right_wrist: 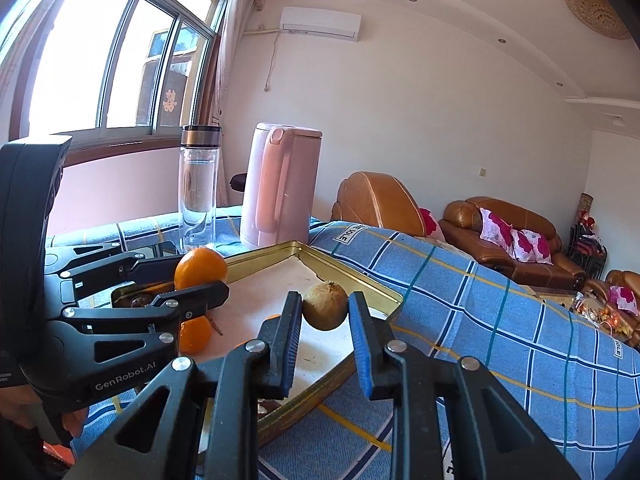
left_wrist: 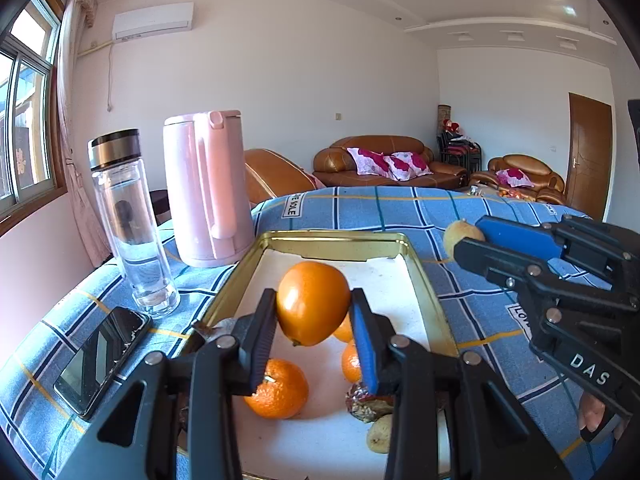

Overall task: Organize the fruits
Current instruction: 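Lower the mandarin into the tray and open the left tool while the right tool releases the tan fruit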

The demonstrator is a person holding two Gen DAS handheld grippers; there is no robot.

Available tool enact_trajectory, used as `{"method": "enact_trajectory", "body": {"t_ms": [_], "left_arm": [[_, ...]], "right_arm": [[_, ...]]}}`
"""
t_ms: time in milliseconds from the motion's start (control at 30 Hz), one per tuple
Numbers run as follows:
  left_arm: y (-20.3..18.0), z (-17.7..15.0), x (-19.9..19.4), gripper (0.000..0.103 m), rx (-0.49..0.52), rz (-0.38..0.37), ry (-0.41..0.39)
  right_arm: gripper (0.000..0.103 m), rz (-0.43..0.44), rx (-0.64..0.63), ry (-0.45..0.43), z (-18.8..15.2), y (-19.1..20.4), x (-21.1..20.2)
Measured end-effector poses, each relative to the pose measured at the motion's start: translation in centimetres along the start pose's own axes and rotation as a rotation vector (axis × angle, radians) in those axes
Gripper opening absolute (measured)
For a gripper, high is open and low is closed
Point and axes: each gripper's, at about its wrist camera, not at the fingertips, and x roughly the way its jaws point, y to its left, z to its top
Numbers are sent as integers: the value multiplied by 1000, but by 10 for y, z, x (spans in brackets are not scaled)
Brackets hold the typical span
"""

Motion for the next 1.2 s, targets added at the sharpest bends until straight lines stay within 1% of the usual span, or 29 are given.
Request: {"method": "enact_trajectory", "body": {"t_ms": [367,633,800,1033,1067,1133,1200], "left_arm": [[23,-8,-2,38,-24,39,10],[34,-14,2,38,-33,59,34],[37,-18,5,38,-35,63,51],[37,-23,11,38,-28,74,74],[37,-23,10,40,-25,86,70],[38,-22,9,43,-27,85,67],[38,-22,8,43,-27,83,66]], "right_arm": [[26,40,-20,24,0,21,13],[26,70,-34,54,-3,35,24],[26,85,-47,89,-6,43,33],[26,111,-43,167,-15,47,46],[26,113,-40,170,-16,46,46],[26,124,-37,175,-17,46,46],[26,130,-40,190,-18,47,48]]}}
